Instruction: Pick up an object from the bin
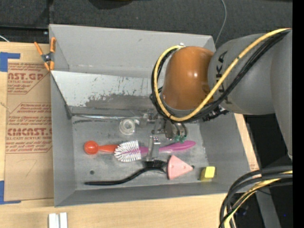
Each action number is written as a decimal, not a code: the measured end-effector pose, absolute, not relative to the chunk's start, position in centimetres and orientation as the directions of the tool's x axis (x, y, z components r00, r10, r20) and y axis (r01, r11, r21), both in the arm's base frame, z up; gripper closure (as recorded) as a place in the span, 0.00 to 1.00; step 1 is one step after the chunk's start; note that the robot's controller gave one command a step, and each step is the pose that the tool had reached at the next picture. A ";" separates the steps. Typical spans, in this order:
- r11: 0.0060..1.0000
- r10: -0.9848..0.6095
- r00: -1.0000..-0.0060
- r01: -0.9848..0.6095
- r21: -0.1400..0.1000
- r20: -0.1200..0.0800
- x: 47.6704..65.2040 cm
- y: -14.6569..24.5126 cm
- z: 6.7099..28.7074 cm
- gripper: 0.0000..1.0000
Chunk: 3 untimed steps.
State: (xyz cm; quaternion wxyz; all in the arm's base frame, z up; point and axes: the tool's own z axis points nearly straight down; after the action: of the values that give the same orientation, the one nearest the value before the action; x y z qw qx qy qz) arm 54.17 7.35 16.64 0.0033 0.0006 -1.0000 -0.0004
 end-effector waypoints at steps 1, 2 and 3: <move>1.000 0.001 -1.000 0.001 0.002 -0.001 54.4 7.3 17.1 0.00; 0.981 -0.193 -0.981 -0.193 0.001 -0.004 55.8 7.2 7.3 0.00; 0.985 -0.174 -0.985 -0.174 0.002 -0.013 55.1 7.1 6.9 0.00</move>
Offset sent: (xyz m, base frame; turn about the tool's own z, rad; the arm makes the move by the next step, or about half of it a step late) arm 0.0158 -0.0029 -0.0964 -0.1978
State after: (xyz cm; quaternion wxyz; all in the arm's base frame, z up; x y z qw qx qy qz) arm 55.15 7.14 6.91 -0.0064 0.0875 -0.9961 -0.0018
